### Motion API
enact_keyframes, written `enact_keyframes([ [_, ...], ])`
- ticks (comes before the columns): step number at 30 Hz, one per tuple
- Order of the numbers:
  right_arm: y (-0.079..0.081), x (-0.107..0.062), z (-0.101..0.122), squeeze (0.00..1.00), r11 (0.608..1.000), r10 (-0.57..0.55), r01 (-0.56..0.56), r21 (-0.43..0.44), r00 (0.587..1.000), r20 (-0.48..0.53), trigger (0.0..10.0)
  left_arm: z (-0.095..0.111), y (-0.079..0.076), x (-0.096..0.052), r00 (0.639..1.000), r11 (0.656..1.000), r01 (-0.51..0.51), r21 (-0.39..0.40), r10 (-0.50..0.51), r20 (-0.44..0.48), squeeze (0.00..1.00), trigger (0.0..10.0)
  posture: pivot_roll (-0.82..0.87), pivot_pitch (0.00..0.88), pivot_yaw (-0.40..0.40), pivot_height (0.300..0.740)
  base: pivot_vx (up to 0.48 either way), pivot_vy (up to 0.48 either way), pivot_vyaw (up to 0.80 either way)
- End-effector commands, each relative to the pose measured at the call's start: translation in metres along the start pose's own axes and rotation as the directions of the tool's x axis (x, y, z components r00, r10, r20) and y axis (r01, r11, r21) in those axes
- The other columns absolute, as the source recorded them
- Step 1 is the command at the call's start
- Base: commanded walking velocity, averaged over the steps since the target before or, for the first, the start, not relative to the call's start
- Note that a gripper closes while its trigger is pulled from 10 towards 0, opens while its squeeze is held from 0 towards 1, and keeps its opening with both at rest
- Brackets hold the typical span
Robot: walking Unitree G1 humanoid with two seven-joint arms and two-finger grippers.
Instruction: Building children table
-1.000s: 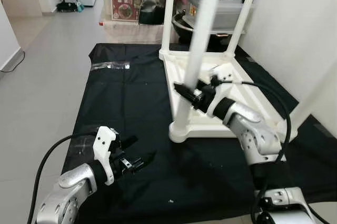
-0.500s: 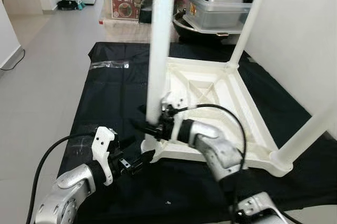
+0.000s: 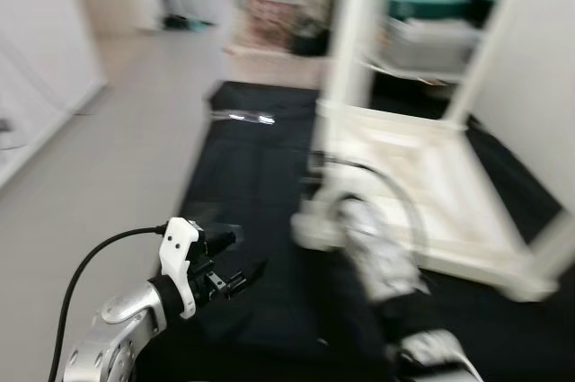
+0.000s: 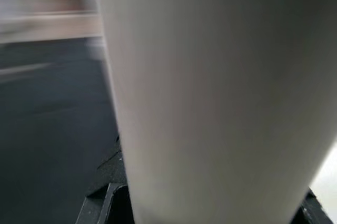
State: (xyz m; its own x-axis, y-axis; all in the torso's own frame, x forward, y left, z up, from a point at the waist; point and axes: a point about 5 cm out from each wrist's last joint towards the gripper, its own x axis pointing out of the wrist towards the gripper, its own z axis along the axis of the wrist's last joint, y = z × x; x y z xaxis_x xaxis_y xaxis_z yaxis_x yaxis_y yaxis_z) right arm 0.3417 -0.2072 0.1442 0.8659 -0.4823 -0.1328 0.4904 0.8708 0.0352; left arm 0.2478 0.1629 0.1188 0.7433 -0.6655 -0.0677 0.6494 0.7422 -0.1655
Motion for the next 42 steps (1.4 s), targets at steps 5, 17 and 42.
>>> enact_keyframes([
  [5, 0.009, -0.018, -0.032, 0.0, 0.999, 0.009, -0.018, -0.05, 0.985, -0.171, 10.0, 0.004, -0.004, 0.008, 0.999, 0.999, 0.039, 0.013, -0.039, 0.005, 0.0, 10.0, 0.07, 0.0, -0.108, 0.74, 0.0, 0.0, 0.0],
  [17, 0.071, -0.029, 0.038, 0.0, 0.818, 0.542, -0.553, 0.161, 0.833, 0.107, 10.0, 0.005, -0.003, 0.006, 0.999, 0.999, 0.035, 0.015, -0.035, 0.008, 0.0, 10.0, 0.08, 0.0, -0.12, 0.74, 0.0, 0.0, 0.0],
  [42, 0.079, -0.063, 0.036, 1.0, 0.5, 0.866, -0.854, -0.143, 0.489, 0.103, 10.0, 0.005, -0.003, 0.006, 0.999, 0.999, 0.043, 0.015, -0.043, 0.002, 0.0, 10.0, 0.06, 0.0, -0.11, 0.74, 0.0, 0.0, 0.0],
])
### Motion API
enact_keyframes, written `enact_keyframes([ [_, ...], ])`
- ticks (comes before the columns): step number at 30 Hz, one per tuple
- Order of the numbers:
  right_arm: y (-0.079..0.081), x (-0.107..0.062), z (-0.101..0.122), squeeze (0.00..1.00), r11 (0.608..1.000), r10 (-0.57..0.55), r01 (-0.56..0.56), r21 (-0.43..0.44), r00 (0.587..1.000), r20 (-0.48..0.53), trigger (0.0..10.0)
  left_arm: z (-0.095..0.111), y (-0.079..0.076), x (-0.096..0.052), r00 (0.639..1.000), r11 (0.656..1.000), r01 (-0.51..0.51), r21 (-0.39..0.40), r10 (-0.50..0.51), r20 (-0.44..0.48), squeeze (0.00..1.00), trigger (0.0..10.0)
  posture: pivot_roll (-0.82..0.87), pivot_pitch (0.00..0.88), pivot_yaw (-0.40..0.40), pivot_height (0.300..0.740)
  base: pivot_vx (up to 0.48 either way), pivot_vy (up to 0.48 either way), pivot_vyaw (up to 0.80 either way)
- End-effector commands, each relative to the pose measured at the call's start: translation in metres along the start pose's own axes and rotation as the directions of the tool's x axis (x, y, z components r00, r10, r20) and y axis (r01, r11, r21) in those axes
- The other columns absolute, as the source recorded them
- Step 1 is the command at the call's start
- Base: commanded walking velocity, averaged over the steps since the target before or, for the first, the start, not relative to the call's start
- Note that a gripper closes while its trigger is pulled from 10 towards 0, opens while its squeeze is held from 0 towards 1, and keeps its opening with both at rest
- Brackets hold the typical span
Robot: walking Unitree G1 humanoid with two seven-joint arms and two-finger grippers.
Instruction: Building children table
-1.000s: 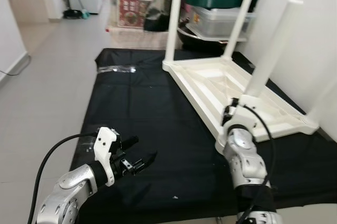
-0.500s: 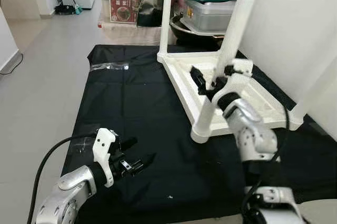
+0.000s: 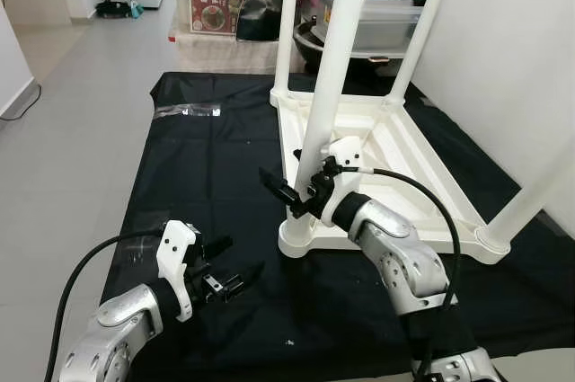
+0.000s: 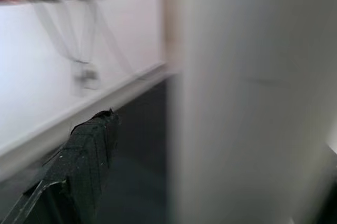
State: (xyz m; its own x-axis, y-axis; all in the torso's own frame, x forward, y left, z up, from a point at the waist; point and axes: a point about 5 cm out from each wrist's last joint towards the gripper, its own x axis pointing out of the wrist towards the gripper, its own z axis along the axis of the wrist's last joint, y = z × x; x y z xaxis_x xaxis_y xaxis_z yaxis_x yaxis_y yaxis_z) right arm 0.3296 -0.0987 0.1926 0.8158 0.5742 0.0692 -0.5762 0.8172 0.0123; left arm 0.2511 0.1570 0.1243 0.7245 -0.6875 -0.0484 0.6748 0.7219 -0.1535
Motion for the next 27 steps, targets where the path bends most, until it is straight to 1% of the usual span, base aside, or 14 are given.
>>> enact_keyframes([
  [1, -0.01, -0.007, -0.001, 1.0, 0.997, -0.079, 0.079, -0.029, 0.997, 0.0, 10.0, -0.001, 0.0, 0.0, 1.0, 1.0, 0.011, 0.001, -0.011, -0.012, 0.0, 10.0, 0.06, 0.0, -0.11, 0.74, 0.0, 0.0, 0.0],
  [3, -0.018, -0.022, -0.004, 1.0, 0.982, -0.182, 0.182, -0.059, 0.983, -0.007, 10.0, -0.001, -0.001, 0.002, 1.0, 1.0, 0.02, -0.001, -0.02, -0.014, 0.0, 10.0, 0.05, 0.0, -0.096, 0.74, 0.0, 0.0, 0.0],
  [4, -0.018, -0.022, -0.004, 1.0, 0.982, -0.182, 0.182, -0.059, 0.983, -0.007, 10.0, -0.001, -0.001, 0.002, 1.0, 1.0, 0.02, -0.001, -0.02, -0.014, 0.0, 10.0, 0.05, 0.0, -0.096, 0.74, 0.0, 0.0, 0.0],
  [7, -0.013, -0.048, -0.004, 1.0, 0.975, -0.219, 0.219, -0.042, 0.976, -0.002, 10.0, -0.003, -0.003, 0.001, 1.0, 1.0, 0.02, -0.001, -0.02, -0.016, 0.0, 10.0, 0.03, 0.0, -0.089, 0.74, 0.0, 0.0, 0.0],
  [8, -0.013, -0.048, -0.004, 1.0, 0.975, -0.219, 0.219, -0.042, 0.976, -0.002, 10.0, -0.003, -0.003, 0.001, 1.0, 1.0, 0.02, -0.001, -0.02, -0.016, 0.0, 10.0, 0.03, 0.0, -0.089, 0.74, 0.0, 0.0, 0.0],
  [12, 0.004, -0.075, -0.003, 1.0, 0.992, -0.123, 0.123, -0.016, 0.992, 0.001, 10.0, -0.001, -0.002, 0.0, 1.0, 1.0, -0.024, -0.016, 0.024, 0.009, 0.0, 10.0, 0.01, 0.0, -0.079, 0.74, 0.0, 0.0, 0.0],
  [15, 0.012, -0.086, -0.003, 1.0, 0.999, -0.052, 0.052, -0.013, 0.999, -0.007, 10.0, -0.002, -0.006, 0.0, 0.999, 0.999, -0.04, -0.022, 0.04, 0.023, 0.0, 10.0, 0.01, 0.0, -0.076, 0.74, 0.0, 0.0, 0.0],
  [18, 0.014, -0.092, -0.005, 1.0, 0.999, -0.035, 0.034, -0.024, 0.999, -0.025, 10.0, -0.004, -0.008, 0.001, 0.997, 0.997, -0.078, -0.021, 0.078, 0.029, 0.0, 10.0, 0.0, 0.0, -0.075, 0.74, 0.0, 0.0, 0.0],
  [19, 0.007, -0.094, -0.013, 0.95, 0.991, -0.116, 0.11, -0.077, 0.989, -0.088, 10.0, -0.003, -0.005, 0.002, 0.988, 0.989, -0.146, -0.026, 0.148, 0.051, 0.0, 10.0, 0.0, 0.0, -0.078, 0.74, 0.0, 0.0, 0.0],
  [20, -0.003, -0.095, -0.022, 0.0, 0.965, -0.233, 0.209, -0.16, 0.96, -0.152, 10.0, 0.0, -0.002, 0.002, 0.974, 0.976, -0.213, -0.036, 0.215, 0.073, 0.0, 10.0, 0.0, 0.0, -0.079, 0.74, 0.0, 0.0, 0.0],
  [21, -0.003, -0.095, -0.022, 0.0, 0.965, -0.233, 0.209, -0.16, 0.96, -0.152, 10.0, 0.0, -0.002, 0.002, 0.974, 0.976, -0.213, -0.036, 0.215, 0.073, 0.0, 10.0, 0.0, 0.0, -0.079, 0.74, 0.0, 0.0, 0.0],
  [23, -0.018, -0.099, -0.031, 0.0, 0.901, -0.404, 0.347, -0.261, 0.89, -0.212, 10.0, 0.005, -0.001, 0.0, 0.949, 0.955, -0.295, -0.037, 0.297, 0.108, 0.0, 10.0, 0.01, 0.0, -0.083, 0.74, 0.0, 0.0, 0.0],
  [25, -0.025, -0.096, -0.034, 0.0, 0.871, -0.482, 0.424, -0.248, 0.835, -0.267, 10.0, 0.008, -0.007, -0.005, 0.939, 0.947, -0.318, -0.042, 0.321, 0.127, 0.0, 10.0, 0.01, 0.0, -0.085, 0.74, 0.0, 0.0, 0.0],
  [27, -0.024, -0.095, -0.032, 0.0, 0.851, -0.516, 0.458, -0.256, 0.818, -0.252, 10.0, 0.008, -0.013, -0.009, 0.934, 0.943, -0.331, -0.03, 0.332, 0.128, 0.0, 10.0, 0.02, 0.0, -0.086, 0.74, 0.0, 0.0, 0.0],
])
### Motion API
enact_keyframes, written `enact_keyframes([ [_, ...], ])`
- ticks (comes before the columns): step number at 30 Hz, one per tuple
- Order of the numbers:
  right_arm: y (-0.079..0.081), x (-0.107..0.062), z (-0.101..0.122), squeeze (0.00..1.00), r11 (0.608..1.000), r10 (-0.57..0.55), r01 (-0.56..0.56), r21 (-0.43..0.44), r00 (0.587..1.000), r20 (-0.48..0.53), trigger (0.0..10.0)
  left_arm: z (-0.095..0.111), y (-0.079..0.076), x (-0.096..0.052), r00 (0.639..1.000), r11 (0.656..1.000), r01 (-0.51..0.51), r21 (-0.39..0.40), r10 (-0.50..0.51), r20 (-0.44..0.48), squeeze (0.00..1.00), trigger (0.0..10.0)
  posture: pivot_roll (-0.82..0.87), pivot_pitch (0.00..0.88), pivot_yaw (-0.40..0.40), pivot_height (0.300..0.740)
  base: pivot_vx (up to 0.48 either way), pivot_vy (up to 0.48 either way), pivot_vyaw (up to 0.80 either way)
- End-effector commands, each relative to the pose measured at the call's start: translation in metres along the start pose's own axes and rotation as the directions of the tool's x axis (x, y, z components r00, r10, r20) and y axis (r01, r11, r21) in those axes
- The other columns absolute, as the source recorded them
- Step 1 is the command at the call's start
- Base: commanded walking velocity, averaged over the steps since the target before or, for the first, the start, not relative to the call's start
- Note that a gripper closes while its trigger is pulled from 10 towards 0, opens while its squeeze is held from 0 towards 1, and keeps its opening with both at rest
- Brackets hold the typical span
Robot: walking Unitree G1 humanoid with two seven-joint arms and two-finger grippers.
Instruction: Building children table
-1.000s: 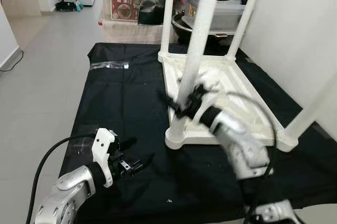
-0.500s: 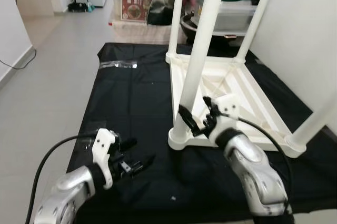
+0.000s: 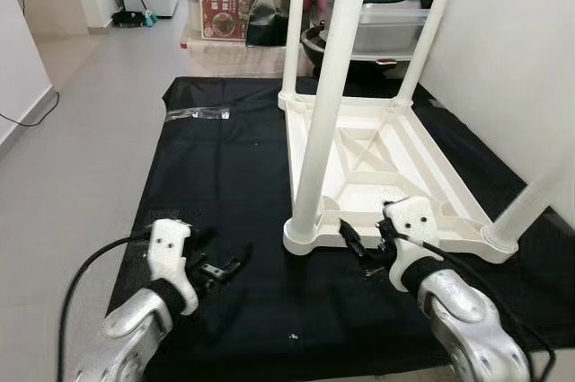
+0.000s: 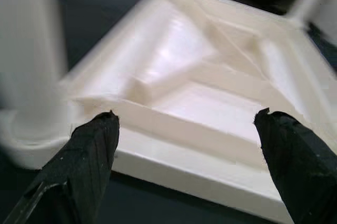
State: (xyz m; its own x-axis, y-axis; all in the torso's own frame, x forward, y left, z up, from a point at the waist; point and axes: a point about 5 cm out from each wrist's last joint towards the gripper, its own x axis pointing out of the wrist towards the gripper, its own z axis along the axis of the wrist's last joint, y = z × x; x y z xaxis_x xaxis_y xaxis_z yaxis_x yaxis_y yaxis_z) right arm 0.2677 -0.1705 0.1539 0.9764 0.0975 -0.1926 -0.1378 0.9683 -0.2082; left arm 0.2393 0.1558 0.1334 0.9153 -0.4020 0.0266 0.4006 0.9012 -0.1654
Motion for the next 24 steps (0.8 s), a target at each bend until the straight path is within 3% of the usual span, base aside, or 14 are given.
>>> enact_keyframes([
  [1, -0.001, -0.001, 0.001, 0.0, 0.999, -0.038, 0.038, -0.002, 0.999, -0.009, 10.0, 0.0, -0.004, -0.002, 1.0, 1.0, -0.013, 0.012, 0.013, 0.005, 0.0, 10.0, 0.02, 0.0, -0.086, 0.74, 0.0, -0.428, 0.0],
  [3, -0.002, -0.002, 0.006, 0.0, 0.997, -0.07, 0.07, 0.015, 0.997, 0.028, 10.0, 0.003, -0.006, -0.004, 0.999, 0.999, -0.031, 0.02, 0.031, 0.023, 0.0, 10.0, 0.03, 0.0, -0.086, 0.74, 0.0, -0.428, 0.0],
  [7, 0.002, -0.004, 0.021, 0.0, 0.993, -0.043, 0.023, 0.119, 0.983, 0.176, 10.0, 0.008, -0.012, -0.005, 0.996, 0.997, -0.07, 0.025, 0.069, 0.063, 0.0, 10.0, 0.04, 0.0, -0.087, 0.74, 0.0, -0.48, 0.0],
  [9, 0.003, -0.004, 0.023, 0.0, 0.992, -0.049, 0.024, 0.128, 0.98, 0.193, 10.0, 0.009, -0.013, -0.005, 0.994, 0.997, -0.078, 0.025, 0.076, 0.072, 0.0, 10.0, 0.04, 0.0, -0.087, 0.74, 0.0, -0.48, 0.0],
  [10, 0.004, -0.005, 0.03, 0.0, 0.992, -0.042, 0.01, 0.122, 0.965, 0.259, 10.0, 0.011, -0.014, -0.005, 0.992, 0.995, -0.092, 0.031, 0.089, 0.089, 0.0, 10.0, 0.04, 0.0, -0.087, 0.74, 0.0, -0.48, 0.0],
  [13, 0.004, -0.005, 0.03, 0.0, 0.992, -0.042, 0.01, 0.122, 0.965, 0.259, 10.0, 0.011, -0.014, -0.005, 0.992, 0.995, -0.092, 0.031, 0.089, 0.089, 0.0, 10.0, 0.04, 0.0, -0.087, 0.74, 0.0, -0.48, 0.0],
  [14, 0.006, -0.003, 0.042, 0.0, 0.991, 0.009, -0.053, 0.121, 0.94, 0.34, 10.0, 0.013, -0.015, -0.005, 0.988, 0.993, -0.112, 0.039, 0.107, 0.108, 0.0, 10.0, 0.05, 0.0, -0.088, 0.74, 0.0, -0.48, 0.0],
  [15, 0.006, -0.002, 0.045, 0.0, 0.991, 0.024, -0.068, 0.111, 0.933, 0.358, 10.0, 0.014, -0.015, -0.004, 0.987, 0.992, -0.117, 0.039, 0.112, 0.114, 0.0, 10.0, 0.05, 0.0, -0.088, 0.74, 0.0, -0.48, 0.0],
  [24, -0.003, 0.005, 0.064, 0.0, 0.994, 0.018, -0.064, 0.09, 0.899, 0.437, 10.0, 0.015, -0.018, 0.0, 0.987, 0.993, -0.114, 0.037, 0.109, 0.119, 0.0, 10.0, 0.05, 0.0, -0.081, 0.74, 0.0, -0.48, 0.0],
])
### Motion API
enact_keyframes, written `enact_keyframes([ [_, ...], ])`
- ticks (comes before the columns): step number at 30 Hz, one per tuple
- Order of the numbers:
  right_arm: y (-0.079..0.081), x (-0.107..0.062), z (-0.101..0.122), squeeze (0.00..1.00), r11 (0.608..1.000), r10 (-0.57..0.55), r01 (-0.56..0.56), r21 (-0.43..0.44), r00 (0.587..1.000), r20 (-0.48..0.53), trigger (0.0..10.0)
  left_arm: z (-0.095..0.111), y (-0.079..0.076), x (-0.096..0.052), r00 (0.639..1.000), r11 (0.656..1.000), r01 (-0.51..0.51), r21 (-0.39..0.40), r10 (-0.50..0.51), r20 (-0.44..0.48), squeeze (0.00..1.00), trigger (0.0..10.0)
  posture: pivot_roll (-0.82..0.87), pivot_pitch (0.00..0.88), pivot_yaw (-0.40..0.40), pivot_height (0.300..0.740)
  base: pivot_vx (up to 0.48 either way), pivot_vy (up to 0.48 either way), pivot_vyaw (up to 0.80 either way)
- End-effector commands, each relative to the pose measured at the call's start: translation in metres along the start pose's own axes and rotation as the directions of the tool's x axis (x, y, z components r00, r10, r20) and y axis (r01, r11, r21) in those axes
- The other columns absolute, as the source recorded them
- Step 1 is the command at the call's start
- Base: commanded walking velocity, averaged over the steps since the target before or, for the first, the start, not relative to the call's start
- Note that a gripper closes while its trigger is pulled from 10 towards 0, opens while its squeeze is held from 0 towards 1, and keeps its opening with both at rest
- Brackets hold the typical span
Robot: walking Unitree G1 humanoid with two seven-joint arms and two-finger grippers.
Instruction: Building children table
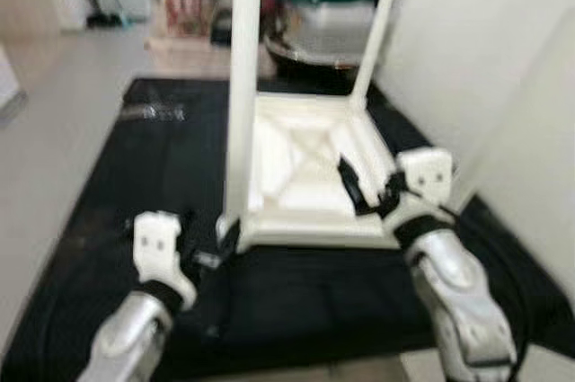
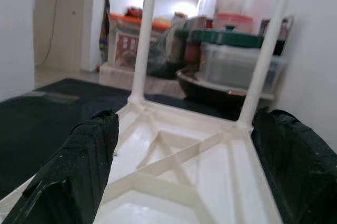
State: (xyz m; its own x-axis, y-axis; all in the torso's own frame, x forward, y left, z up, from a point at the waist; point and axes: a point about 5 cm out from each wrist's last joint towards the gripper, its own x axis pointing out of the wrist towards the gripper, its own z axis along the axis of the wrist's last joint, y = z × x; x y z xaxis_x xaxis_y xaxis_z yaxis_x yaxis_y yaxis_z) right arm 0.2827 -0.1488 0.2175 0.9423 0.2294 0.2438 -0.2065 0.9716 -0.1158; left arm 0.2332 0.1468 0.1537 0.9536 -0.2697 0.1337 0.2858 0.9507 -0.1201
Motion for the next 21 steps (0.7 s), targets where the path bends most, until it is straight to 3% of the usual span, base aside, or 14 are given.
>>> enact_keyframes([
  [1, -0.009, 0.001, 0.004, 0.0, 1.0, -0.011, 0.012, -0.013, 0.999, 0.033, 10.0, -0.003, -0.004, 0.001, 1.0, 1.0, 0.01, -0.01, -0.01, -0.01, 0.0, 10.0, 0.05, 0.0, -0.075, 0.74, 0.0, -0.48, 0.0],
  [3, -0.009, 0.004, 0.01, 0.0, 0.999, 0.001, 0.002, -0.032, 0.998, 0.069, 10.0, -0.004, -0.004, 0.002, 1.0, 1.0, 0.006, -0.012, -0.006, -0.008, 0.0, 10.0, 0.05, 0.0, -0.076, 0.74, 0.0, -0.24, 0.0],
  [6, -0.011, 0.013, 0.04, 0.0, 0.982, 0.031, 0.014, -0.187, 0.971, 0.236, 10.0, -0.004, -0.003, 0.005, 1.0, 1.0, -0.009, -0.019, 0.009, -0.003, 0.0, 10.0, 0.05, 0.0, -0.077, 0.74, 0.0, 0.0, 0.0],
  [8, -0.018, 0.019, 0.06, 0.0, 0.972, 0.003, 0.071, -0.222, 0.949, 0.316, 10.0, -0.005, -0.003, 0.006, 1.0, 1.0, -0.013, -0.017, 0.013, -0.003, 0.0, 10.0, 0.05, 0.0, -0.076, 0.74, 0.0, 0.0, 0.0],
  [15, -0.024, 0.029, 0.102, 0.0, 0.972, -0.003, 0.112, -0.205, 0.883, 0.469, 10.0, -0.007, -0.007, 0.008, 1.0, 1.0, -0.008, -0.027, 0.007, -0.004, 0.0, 10.0, 0.04, 0.0, -0.084, 0.74, 0.0, 0.0, 0.0],
  [21, -0.034, 0.05, 0.093, 0.0, 0.969, -0.133, 0.205, -0.138, 0.903, 0.409, 10.0, -0.009, -0.008, 0.011, 1.0, 0.999, -0.006, -0.034, 0.006, -0.005, 0.0, 10.0, 0.04, 0.0, -0.096, 0.74, 0.0, 0.0, 0.0],
])
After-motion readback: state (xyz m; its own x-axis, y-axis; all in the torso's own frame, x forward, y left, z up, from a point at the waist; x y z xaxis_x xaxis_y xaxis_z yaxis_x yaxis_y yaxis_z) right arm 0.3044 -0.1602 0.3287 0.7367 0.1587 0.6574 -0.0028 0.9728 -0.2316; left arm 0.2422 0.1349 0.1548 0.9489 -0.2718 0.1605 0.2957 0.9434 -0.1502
